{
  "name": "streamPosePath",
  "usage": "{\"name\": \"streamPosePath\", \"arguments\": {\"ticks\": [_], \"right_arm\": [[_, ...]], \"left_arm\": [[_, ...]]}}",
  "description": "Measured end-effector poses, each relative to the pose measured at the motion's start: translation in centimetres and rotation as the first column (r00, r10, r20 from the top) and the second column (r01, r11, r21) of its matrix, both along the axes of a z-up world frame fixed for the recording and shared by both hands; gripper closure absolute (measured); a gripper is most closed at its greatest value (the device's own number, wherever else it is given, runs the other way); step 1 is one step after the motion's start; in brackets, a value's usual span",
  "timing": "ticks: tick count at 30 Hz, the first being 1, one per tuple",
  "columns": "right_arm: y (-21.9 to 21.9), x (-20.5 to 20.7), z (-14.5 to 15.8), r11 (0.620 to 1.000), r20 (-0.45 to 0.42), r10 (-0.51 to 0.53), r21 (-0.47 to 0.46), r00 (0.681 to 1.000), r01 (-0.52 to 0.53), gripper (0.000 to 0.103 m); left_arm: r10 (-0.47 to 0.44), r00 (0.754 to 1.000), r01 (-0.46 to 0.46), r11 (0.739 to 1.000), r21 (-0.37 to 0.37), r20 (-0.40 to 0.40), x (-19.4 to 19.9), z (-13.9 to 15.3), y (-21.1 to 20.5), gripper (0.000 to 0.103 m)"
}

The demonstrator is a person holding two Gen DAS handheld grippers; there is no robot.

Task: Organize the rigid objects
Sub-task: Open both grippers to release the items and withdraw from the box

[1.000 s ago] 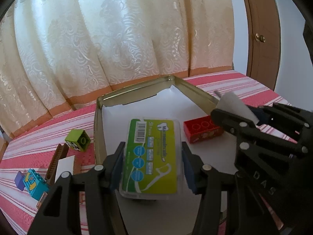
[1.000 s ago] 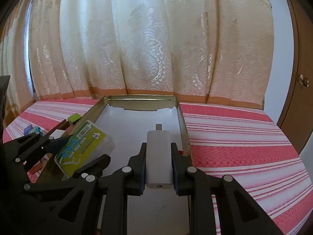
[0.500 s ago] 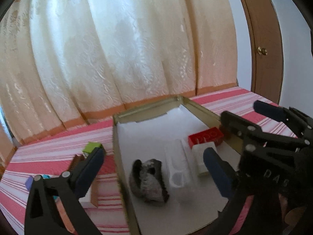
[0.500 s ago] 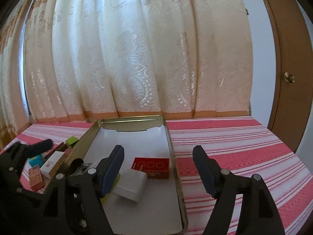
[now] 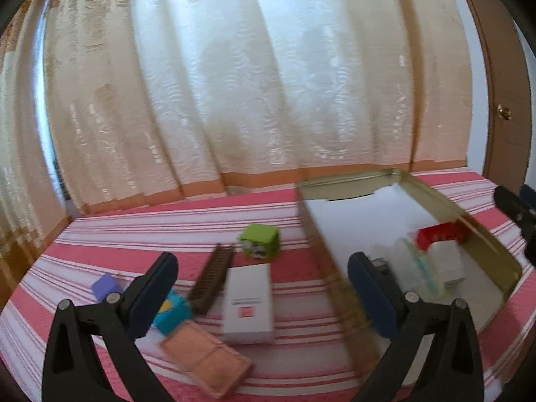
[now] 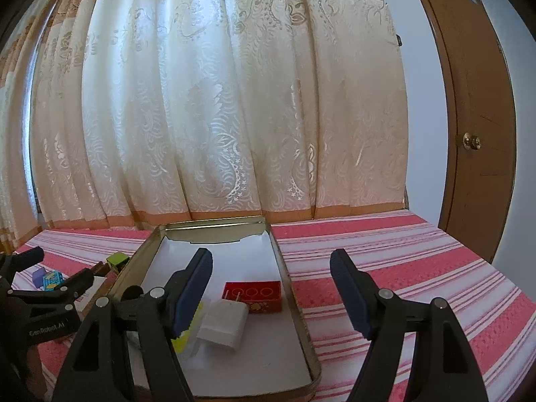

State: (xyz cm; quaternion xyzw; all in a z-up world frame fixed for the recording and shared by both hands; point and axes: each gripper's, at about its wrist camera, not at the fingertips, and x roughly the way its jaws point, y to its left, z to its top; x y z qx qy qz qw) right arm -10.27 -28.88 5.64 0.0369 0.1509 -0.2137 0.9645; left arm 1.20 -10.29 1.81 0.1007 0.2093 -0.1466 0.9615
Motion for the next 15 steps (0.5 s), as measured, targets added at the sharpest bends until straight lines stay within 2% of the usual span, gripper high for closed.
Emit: {"name": "streamPosePath", "arguments": {"ticks": [8, 12, 15], "right_arm": [[2.8, -0.4, 0.0, 0.998, 0.006, -0.04, -0.042, 0.999, 0.041, 0.028], [4.0, -0.1, -0.3, 0.998, 0.005, -0.016, 0.058, 1.0, 0.015, 0.028], [5.5, 0.5, -0.5, 0.995, -0.002, 0.004, 0.098, 1.0, -0.003, 0.028]], "left_arm": [[0.023, 0.999, -0.024, 0.999, 0.033, 0.037, 0.7, 0.0, 3.0, 0.0], [0.03, 0.999, -0.031, 0.999, 0.029, 0.031, 1.6, 0.1, 4.5, 0.0], [0.032, 0.999, -0.032, 0.999, 0.023, 0.015, 2.3, 0.0, 5.6, 0.0]]}}
